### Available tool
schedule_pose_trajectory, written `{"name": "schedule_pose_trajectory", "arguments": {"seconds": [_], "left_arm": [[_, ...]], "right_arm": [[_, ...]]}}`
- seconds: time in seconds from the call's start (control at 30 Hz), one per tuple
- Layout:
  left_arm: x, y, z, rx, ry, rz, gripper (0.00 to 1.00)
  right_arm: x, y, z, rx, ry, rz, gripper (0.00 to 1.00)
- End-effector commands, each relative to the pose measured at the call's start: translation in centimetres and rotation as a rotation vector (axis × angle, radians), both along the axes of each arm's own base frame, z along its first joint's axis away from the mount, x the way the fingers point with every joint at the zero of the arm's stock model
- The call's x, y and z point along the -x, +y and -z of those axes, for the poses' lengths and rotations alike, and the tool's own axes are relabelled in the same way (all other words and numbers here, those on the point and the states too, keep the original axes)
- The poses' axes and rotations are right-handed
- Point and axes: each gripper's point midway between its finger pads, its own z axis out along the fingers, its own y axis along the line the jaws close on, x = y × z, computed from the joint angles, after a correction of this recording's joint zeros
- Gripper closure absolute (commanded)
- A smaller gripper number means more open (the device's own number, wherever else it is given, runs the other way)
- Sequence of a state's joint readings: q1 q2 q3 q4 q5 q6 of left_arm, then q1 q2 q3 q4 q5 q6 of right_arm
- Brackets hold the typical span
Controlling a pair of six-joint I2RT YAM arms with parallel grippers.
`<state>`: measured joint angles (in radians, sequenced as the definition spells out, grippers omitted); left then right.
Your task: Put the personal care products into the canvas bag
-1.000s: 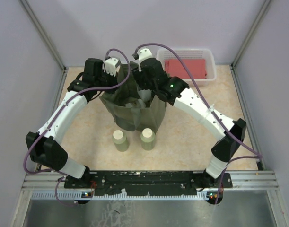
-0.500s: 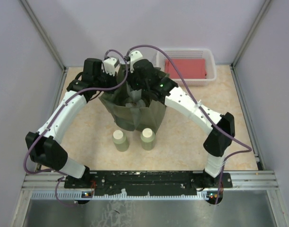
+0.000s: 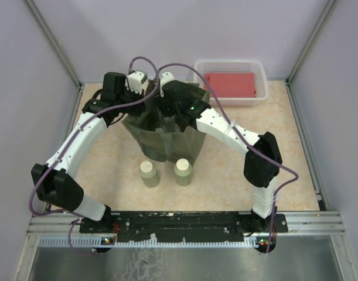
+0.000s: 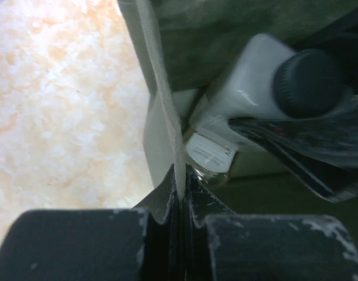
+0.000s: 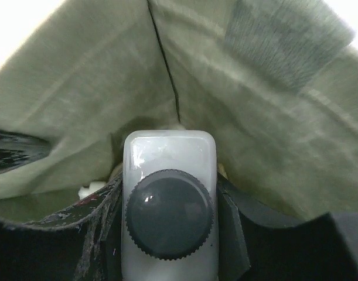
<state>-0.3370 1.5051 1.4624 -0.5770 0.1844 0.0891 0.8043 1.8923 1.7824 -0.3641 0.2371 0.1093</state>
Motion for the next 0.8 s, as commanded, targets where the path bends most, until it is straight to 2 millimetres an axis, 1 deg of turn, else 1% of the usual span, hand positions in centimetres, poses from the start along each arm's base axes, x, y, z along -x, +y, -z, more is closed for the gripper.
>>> {"name": "schedule_pose_trajectory", "arguments": {"seconds": [0.0,0.07,0.13,0.27,0.4,0.5,0.6,0.63,0.77], "left_arm": [[0.7,-1.0,-1.9,0.004,-0.045,0.065,1.00],[0.8,-1.0,-2.0,0.006,-0.046,0.063,1.00],[0.8,-0.9,-2.1,0.005,-0.050,0.061,1.00],[0.7,-0.8,-2.1,0.002,-0.049,0.056,1.00],[0.7,-0.8,-2.2,0.000,-0.050,0.057,1.00],[0.6,-0.9,-2.2,0.003,-0.050,0.058,1.00],[0.5,-0.9,-2.2,0.005,-0.050,0.055,1.00],[0.5,-0.9,-2.2,0.005,-0.050,0.057,1.00],[0.5,-0.9,-2.2,0.004,-0.051,0.055,1.00]], "right_arm": [[-1.3,-0.7,-4.4,-0.149,-0.102,0.013,1.00],[-1.5,-1.0,-3.6,-0.139,-0.089,0.018,1.00],[-1.7,-0.9,-2.4,-0.121,-0.070,0.019,1.00],[-2.3,-0.3,-0.1,-0.100,-0.037,0.019,1.00],[-3.1,0.4,1.4,-0.080,-0.014,0.025,1.00],[-3.6,1.2,2.1,-0.075,-0.001,0.021,1.00],[-3.9,2.0,2.2,-0.044,-0.006,0.026,1.00],[-4.0,2.3,1.8,-0.038,-0.015,0.027,1.00],[-4.3,2.9,2.8,0.011,0.003,0.045,1.00]]}}
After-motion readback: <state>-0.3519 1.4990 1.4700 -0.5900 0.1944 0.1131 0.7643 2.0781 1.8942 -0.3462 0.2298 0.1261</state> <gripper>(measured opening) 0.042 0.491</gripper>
